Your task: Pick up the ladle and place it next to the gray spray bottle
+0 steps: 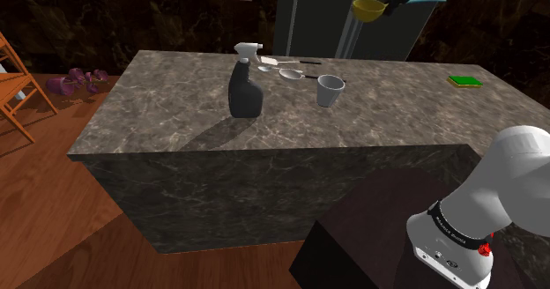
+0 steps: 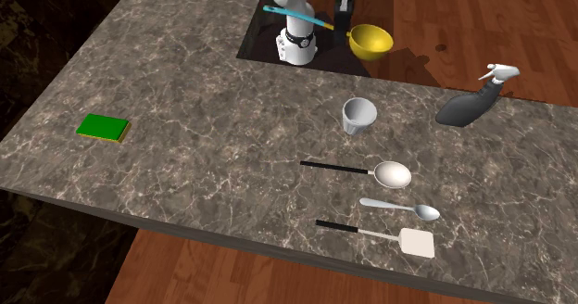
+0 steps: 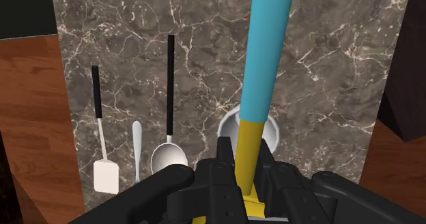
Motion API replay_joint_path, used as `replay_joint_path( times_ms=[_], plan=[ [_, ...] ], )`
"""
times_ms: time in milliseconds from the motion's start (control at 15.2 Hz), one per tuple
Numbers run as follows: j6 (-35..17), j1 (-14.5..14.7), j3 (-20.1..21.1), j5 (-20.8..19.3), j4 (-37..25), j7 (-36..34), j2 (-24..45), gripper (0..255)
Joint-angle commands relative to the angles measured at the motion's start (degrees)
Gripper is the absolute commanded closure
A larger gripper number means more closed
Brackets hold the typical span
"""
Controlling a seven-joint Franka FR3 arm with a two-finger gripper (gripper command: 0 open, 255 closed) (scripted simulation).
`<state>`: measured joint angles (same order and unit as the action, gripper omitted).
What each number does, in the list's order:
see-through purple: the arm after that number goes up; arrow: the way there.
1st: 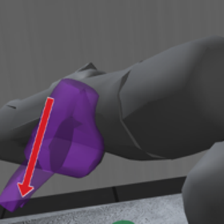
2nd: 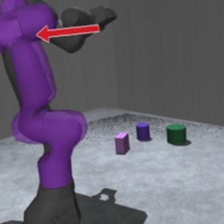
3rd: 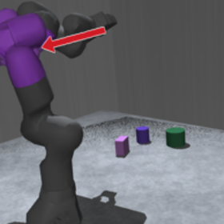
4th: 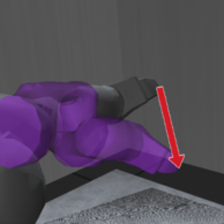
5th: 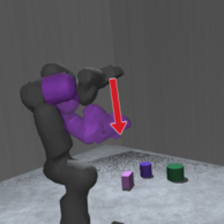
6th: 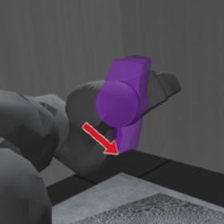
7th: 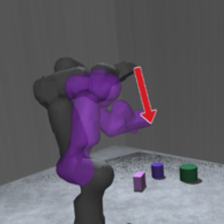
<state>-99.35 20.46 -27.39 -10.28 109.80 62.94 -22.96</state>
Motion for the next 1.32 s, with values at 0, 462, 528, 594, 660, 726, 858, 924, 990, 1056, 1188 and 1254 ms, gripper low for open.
replay_joint_path(
  times_ms=[0, 462, 528, 594, 660, 726, 858, 924, 990, 1056, 1188, 1254],
  plan=[
    [-0.1, 0.48, 2.52, -0.24, 1.79, -3.23, -1.38, 255],
    [0.26, 2.81, 10.57, 0.53, 4.91, -13.47, -3.57, 255],
    [0.31, 3.18, 11.67, 0.75, 5.11, -14.88, -3.62, 255],
    [0.35, 3.58, 12.74, 0.98, 5.24, -16.28, -3.61, 255],
    [0.39, 3.99, 13.81, 1.22, 5.3, -17.67, -3.54, 255],
    [0.42, 4.4, 14.87, 1.48, 5.31, -19.05, -3.41, 255],
    [0.5, 5.23, 16.96, 2.01, 5.12, -21.78, -2.96, 255],
    [0.54, 5.68, 18.04, 2.29, 4.92, -23.22, -2.63, 255],
    [-0.21, 5.66, 18.01, 2.24, 5.87, -23.29, -2.82, 255],
    [-0.97, 5.63, 17.98, 2.19, 6.81, -23.36, -3.01, 255],
    [-2.46, 5.58, 17.92, 2.09, 8.65, -23.5, -3.34, 255],
    [-3.21, 5.56, 17.89, 2.03, 9.55, -23.57, -3.49, 255]
  ],
)
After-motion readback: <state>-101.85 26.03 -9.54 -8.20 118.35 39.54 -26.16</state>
